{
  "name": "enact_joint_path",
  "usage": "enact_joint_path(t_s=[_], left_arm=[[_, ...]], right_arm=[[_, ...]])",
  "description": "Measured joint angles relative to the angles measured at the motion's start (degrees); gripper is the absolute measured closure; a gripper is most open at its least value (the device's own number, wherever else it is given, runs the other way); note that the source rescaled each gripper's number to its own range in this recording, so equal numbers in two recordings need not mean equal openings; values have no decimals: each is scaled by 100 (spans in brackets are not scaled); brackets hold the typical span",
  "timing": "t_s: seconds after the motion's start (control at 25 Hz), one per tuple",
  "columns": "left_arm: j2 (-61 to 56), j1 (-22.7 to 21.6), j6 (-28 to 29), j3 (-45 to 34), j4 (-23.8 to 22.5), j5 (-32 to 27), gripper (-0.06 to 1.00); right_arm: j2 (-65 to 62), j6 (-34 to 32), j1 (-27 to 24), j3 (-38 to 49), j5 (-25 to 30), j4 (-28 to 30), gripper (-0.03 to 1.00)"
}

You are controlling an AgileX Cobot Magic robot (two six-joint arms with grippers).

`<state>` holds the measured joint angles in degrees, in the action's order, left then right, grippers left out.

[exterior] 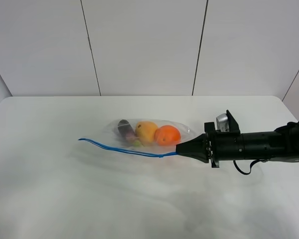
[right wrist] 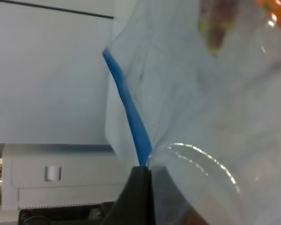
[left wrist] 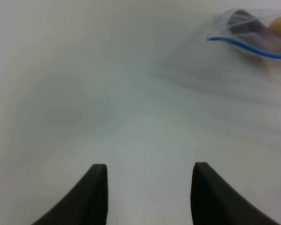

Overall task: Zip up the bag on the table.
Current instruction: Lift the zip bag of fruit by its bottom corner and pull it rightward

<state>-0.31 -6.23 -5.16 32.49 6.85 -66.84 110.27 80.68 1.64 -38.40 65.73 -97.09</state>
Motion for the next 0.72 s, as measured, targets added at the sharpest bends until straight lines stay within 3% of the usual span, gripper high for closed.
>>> enact_joint_path(t_s=[0.72], left_arm=[[0, 0, 0, 136, 45, 141, 16]], right_arm=[[-6, 124, 0, 0, 71, -18, 96]])
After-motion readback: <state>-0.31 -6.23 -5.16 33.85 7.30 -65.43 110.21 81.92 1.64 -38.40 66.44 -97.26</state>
